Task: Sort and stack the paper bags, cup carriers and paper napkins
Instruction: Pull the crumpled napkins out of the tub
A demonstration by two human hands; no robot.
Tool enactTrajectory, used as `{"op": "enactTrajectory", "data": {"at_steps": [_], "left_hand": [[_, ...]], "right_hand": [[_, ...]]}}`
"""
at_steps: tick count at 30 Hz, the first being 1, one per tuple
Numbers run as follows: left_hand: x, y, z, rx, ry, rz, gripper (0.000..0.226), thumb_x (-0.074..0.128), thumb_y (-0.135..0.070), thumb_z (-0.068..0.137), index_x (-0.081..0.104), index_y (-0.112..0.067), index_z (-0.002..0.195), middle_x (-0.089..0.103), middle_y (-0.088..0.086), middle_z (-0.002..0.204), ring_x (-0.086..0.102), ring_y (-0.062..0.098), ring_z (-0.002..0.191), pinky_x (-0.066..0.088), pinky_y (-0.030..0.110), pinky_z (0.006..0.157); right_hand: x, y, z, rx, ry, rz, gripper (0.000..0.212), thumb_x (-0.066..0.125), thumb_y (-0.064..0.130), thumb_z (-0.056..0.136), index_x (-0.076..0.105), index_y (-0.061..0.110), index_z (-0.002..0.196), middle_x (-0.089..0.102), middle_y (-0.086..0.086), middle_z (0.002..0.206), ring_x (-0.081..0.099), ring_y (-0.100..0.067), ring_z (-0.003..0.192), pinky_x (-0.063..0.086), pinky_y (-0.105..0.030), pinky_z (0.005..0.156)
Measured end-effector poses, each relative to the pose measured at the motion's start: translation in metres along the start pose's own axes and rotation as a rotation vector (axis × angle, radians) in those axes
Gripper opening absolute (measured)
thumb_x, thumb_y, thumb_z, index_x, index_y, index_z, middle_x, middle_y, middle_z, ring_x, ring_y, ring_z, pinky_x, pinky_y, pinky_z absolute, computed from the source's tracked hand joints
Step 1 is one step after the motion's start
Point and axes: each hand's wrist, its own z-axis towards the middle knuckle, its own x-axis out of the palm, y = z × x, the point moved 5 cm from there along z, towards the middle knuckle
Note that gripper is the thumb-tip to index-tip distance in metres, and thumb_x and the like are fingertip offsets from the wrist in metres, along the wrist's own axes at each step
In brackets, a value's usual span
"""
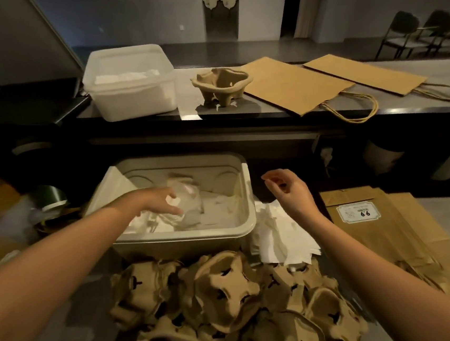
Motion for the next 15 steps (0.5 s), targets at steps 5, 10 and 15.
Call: {"op": "enactTrajectory", "data": {"at_steps": [5, 10, 15], "left_hand": [[0.035, 0.034, 0.031, -0.066, 0.139, 0.044, 0.095, 0.069, -0.036, 0.081, 0.003, -0.027, 0.15, 0.015, 0.011, 0.155, 0.028, 0.03, 0.138, 0.034, 0.037, 0.108], [0.049, 0.029, 0.048, -0.031, 0.149, 0.168, 0.098, 0.07, -0.038, 0.081, 0.0, -0.034, 0.149, 0.011, 0.01, 0.155, 0.026, 0.031, 0.138, 0.034, 0.038, 0.109], [0.058, 0.031, 0.053, -0.018, 0.262, 0.08, 0.077, 0.062, -0.022, 0.088, 0.015, -0.042, 0.145, 0.022, 0.008, 0.148, 0.04, 0.032, 0.126, 0.051, 0.033, 0.086]], "right_hand": [[0.027, 0.048, -0.002, -0.151, 0.123, 0.025, 0.018, 0.056, 0.015, 0.092, 0.063, 0.014, 0.109, 0.058, 0.003, 0.105, 0.053, 0.0, 0.088, 0.045, -0.011, 0.076], [0.051, 0.072, -0.006, -0.219, 0.266, 0.0, 0.021, 0.056, 0.017, 0.093, 0.061, 0.019, 0.113, 0.055, 0.014, 0.095, 0.054, 0.003, 0.087, 0.046, -0.013, 0.078], [0.073, 0.069, -0.006, -0.186, 0.373, -0.1, 0.022, 0.053, 0.024, 0.094, 0.058, 0.026, 0.115, 0.058, 0.012, 0.098, 0.055, -0.004, 0.091, 0.049, -0.023, 0.082]]}}
